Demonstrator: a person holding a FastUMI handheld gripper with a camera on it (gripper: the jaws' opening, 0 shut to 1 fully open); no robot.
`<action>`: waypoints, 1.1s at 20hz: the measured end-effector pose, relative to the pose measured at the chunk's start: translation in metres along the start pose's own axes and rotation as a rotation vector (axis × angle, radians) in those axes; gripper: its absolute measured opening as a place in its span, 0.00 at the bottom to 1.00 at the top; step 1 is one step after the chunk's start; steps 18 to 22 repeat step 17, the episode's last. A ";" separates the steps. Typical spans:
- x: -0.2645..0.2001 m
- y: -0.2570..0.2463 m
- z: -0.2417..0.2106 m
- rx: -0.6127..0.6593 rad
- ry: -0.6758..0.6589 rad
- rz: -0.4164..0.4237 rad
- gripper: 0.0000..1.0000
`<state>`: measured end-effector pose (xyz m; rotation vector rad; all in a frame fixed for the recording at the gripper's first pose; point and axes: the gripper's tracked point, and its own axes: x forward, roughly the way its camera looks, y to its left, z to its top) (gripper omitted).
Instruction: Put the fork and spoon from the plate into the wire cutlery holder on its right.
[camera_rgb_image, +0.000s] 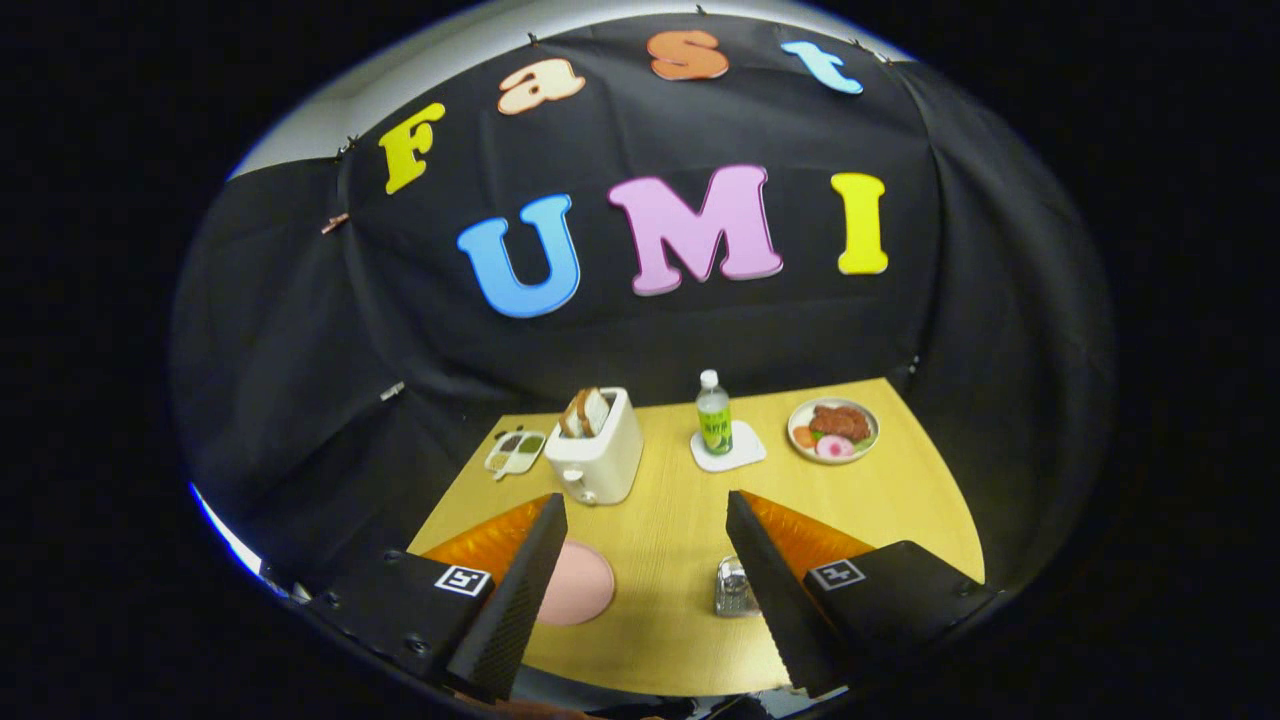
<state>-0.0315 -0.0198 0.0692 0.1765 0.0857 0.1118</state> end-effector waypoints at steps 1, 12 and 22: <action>-0.003 0.000 0.015 -0.013 -0.063 -0.019 0.99; -0.033 -0.024 0.055 -0.133 -0.317 -0.192 0.99; -0.044 -0.006 0.047 -0.168 -0.369 -0.123 0.99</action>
